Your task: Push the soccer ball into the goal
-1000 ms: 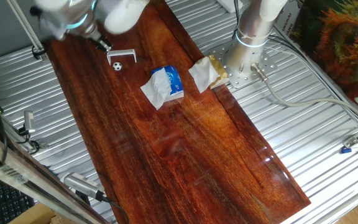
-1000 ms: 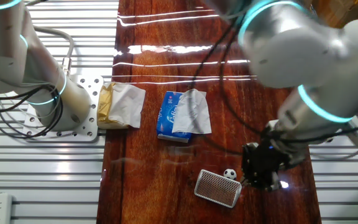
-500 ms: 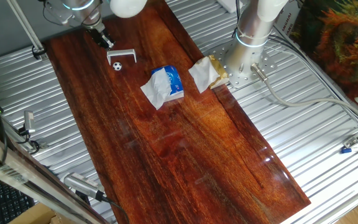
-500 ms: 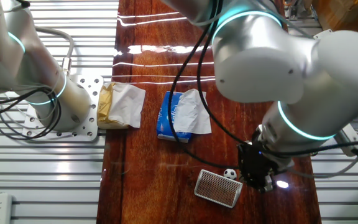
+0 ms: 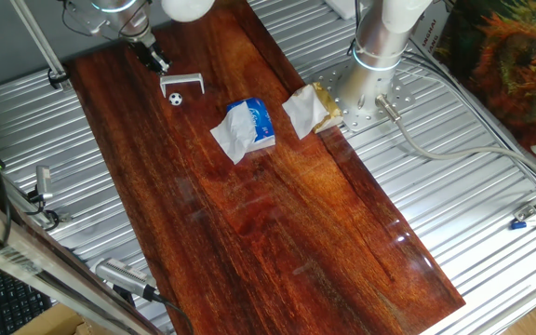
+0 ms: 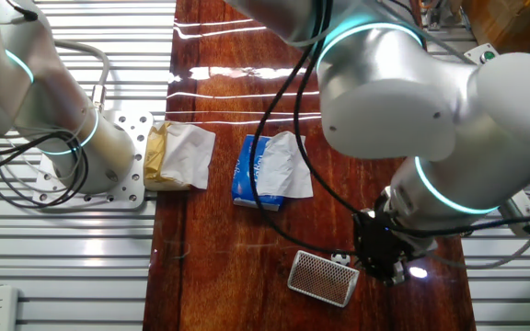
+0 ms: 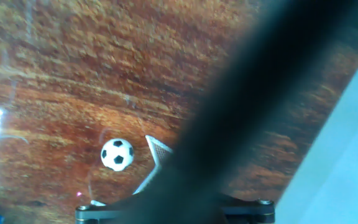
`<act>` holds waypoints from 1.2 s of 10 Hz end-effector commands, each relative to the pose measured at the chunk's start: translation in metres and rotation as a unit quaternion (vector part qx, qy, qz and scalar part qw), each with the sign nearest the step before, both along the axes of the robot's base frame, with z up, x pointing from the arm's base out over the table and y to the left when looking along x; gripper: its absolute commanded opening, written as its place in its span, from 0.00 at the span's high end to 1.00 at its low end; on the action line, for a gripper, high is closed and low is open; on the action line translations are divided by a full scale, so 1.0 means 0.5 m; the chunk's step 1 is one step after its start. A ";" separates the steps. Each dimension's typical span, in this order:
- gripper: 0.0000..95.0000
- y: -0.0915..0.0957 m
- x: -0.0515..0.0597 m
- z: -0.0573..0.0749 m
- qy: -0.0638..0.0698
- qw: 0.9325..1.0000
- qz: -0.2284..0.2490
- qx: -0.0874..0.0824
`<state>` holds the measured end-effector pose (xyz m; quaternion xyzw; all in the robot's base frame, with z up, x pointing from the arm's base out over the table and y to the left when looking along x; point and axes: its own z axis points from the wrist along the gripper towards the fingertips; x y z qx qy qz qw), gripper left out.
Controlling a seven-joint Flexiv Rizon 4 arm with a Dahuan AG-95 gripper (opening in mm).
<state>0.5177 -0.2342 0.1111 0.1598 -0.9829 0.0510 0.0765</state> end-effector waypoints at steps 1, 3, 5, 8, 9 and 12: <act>1.00 0.000 0.000 0.001 0.000 0.997 -0.049 0.052; 1.00 0.000 0.000 0.001 -0.002 0.996 -0.075 0.046; 1.00 0.000 0.000 0.001 -0.011 0.993 -0.116 0.037; 1.00 0.000 0.000 0.001 -0.018 0.994 -0.101 0.032; 1.00 0.000 0.000 0.001 -0.019 0.995 -0.096 0.029; 1.00 0.000 0.000 0.001 -0.031 0.998 -0.063 0.009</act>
